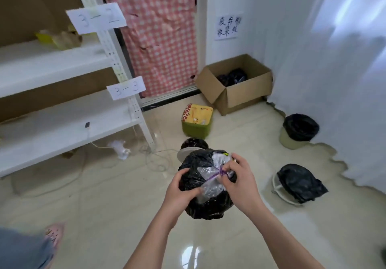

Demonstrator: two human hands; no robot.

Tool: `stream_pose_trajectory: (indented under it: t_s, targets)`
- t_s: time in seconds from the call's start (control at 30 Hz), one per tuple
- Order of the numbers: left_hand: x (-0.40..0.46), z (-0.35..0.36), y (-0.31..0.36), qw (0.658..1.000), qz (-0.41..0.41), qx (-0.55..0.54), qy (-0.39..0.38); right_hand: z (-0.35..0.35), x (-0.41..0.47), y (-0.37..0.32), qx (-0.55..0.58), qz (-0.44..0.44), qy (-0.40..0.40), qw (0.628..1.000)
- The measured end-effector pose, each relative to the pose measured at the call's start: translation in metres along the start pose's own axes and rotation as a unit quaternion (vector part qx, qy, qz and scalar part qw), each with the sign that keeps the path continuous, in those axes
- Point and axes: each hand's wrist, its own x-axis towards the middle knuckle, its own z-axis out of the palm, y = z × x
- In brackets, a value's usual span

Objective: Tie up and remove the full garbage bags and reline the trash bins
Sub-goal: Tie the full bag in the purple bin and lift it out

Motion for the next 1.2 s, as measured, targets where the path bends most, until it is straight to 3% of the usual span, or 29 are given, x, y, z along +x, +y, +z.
stream_pose_trajectory:
  t_s: [0.43, 0.67, 0.9, 1.2]
  targets:
    - [0.227, 0.144, 0.12, 0.979, 0.001, 0.081, -0.189, -0.126, 0.193, 0.061, 0.008, 0.1, 0.14, 0.985]
    - [0.348, 0.216, 0.186, 0.962, -0.005, 0.115, -0.249, -0.176, 0.303, 0.079, 0.013, 0.136, 0.223, 0.965]
    - [0.462, 0.307, 0.242, 0.952, 0.0, 0.139, -0.272, -0.248, 0.426, 0.123, 0.012, 0.154, 0.249, 0.956]
    - [0.585, 0.403, 0.315, 0.97, 0.026, 0.123, -0.209, -0.339, 0.592, 0.158, 0.005, 0.121, 0.188, 0.975]
